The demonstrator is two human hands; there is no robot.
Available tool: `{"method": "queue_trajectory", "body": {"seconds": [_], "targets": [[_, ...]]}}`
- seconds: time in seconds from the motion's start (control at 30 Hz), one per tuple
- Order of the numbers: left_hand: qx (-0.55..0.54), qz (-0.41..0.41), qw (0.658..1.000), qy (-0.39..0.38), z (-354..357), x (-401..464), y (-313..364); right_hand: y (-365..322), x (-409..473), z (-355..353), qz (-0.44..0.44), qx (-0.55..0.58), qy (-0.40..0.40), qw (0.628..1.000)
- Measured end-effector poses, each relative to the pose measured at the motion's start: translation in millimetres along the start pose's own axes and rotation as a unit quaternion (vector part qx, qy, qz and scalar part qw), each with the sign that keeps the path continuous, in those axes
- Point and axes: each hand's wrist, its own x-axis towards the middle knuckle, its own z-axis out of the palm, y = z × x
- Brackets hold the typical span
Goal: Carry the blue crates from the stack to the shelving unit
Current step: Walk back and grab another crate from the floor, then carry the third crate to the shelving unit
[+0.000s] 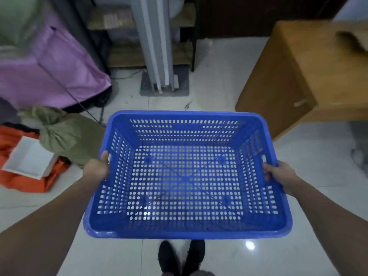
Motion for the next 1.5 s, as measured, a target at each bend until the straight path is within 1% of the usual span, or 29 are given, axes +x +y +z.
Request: {"method": "queue_trajectory", "body": {"seconds": [0.07, 0.13, 0.2, 0.27, 0.33, 0.4, 0.53, 0.63, 0.73, 0.8, 0.87, 0.97, 1.07, 1.13, 1.2, 1.27, 1.4, 1.5], "targets": [[-0.02, 0.035, 0.999, -0.035, -52, -86, 79, -38, -49, -35, -0.021, 0.044, -0.002, 0.999], [-0.033, 0.075, 0.995, -0.061, -90, -130, 123, -73, -94, -67, -0.028, 0.092, 0.013, 0.995], [-0.071, 0.113, 0.988, -0.08, -121, -156, 161, -102, -137, -96, -0.037, 0.126, 0.036, 0.991], [-0.1, 0.147, 0.981, -0.076, -147, -175, 198, -125, -171, -122, -0.056, 0.155, 0.055, 0.985], [-0.087, 0.19, 0.975, -0.073, -164, -184, 231, -143, -201, -146, -0.062, 0.163, 0.081, 0.981], [-0.083, 0.225, 0.966, -0.095, -176, -188, 261, -149, -224, -166, -0.056, 0.173, 0.104, 0.978], [-0.062, 0.29, 0.94, -0.169, -188, -195, 329, -147, -279, -192, -0.055, 0.22, 0.162, 0.96], [-0.052, 0.332, 0.914, -0.226, -182, -204, 371, -130, -328, -195, -0.048, 0.254, 0.212, 0.942], [-0.03, 0.339, 0.898, -0.279, -165, -218, 403, -99, -390, -185, -0.037, 0.285, 0.265, 0.92], [-0.024, 0.346, 0.883, -0.317, -150, -231, 413, -75, -436, -171, -0.021, 0.312, 0.313, 0.897], [-0.005, 0.356, 0.864, -0.356, -131, -250, 413, -48, -488, -150, 0.002, 0.317, 0.361, 0.877], [0.035, 0.386, 0.82, -0.422, -101, -298, 400, 6, -571, -115, 0.037, 0.334, 0.423, 0.841], [0.083, 0.41, 0.772, -0.478, -69, -365, 367, 60, -661, -74, 0.085, 0.355, 0.492, 0.79], [0.103, 0.433, 0.737, -0.508, -50, -417, 336, 98, -725, -42, 0.124, 0.368, 0.519, 0.761], [0.135, 0.45, 0.699, -0.54, -32, -473, 298, 136, -791, -8, 0.154, 0.382, 0.553, 0.724], [0.168, 0.468, 0.654, -0.571, -19, -532, 251, 175, -857, 32, 0.178, 0.397, 0.59, 0.68], [0.202, 0.5, 0.575, -0.615, -13, -644, 148, 233, -970, 112, 0.228, 0.438, 0.628, 0.602], [0.235, 0.514, 0.523, -0.637, -12, -713, 73, 272, -1039, 165, 0.265, 0.452, 0.668, 0.528]]}}
